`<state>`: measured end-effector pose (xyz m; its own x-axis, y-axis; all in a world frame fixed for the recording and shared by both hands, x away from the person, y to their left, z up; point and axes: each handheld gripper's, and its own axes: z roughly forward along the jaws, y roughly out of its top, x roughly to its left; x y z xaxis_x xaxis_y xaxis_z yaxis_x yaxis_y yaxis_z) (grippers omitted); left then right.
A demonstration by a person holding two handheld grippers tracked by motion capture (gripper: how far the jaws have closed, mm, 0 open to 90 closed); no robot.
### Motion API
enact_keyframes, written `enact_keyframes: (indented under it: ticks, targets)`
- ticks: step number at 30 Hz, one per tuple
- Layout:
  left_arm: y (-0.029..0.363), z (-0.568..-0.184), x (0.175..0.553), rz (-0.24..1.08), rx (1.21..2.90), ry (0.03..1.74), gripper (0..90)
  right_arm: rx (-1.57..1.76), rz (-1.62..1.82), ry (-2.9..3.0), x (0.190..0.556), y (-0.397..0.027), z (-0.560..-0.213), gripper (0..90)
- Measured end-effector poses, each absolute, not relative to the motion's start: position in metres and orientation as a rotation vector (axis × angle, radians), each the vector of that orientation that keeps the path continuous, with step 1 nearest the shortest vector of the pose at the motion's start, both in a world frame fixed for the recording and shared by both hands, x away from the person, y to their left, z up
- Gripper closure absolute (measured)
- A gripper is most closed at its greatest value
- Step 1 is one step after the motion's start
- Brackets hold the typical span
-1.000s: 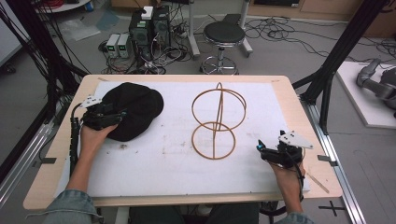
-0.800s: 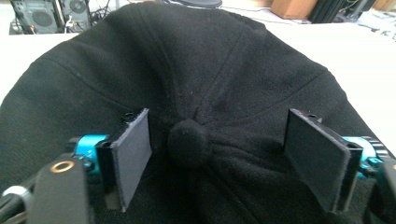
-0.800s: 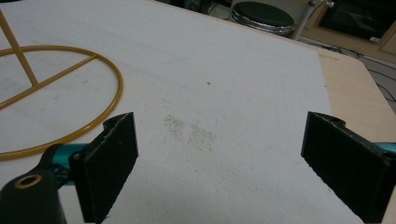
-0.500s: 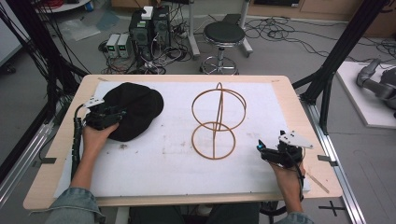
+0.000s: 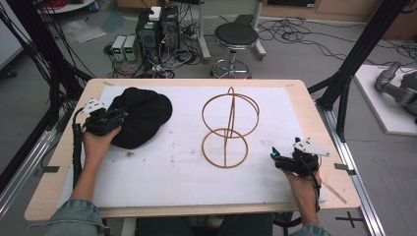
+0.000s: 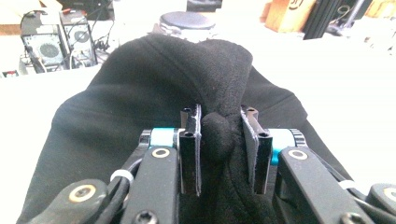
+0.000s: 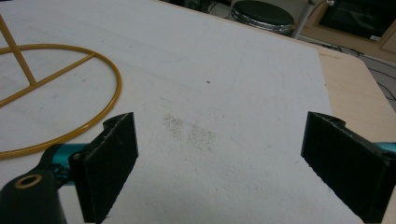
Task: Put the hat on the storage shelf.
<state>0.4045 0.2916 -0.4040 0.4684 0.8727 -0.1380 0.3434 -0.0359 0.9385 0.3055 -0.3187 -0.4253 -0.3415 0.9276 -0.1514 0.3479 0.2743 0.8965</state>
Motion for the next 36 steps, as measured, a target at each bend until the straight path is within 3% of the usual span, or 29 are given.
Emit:
enact_keyframes:
  ticks: [20,36]
  targets:
    - [0.265,-0.32,0.384,0.567,1.553,0.892,74.8,1.163,1.041,1.837,0.307,-0.322,-0.426,10.6]
    - [0.256,-0.247,0.367,0.572,1.381,0.787,74.7,1.163,1.044,1.835,0.307,-0.322,-0.425,10.6]
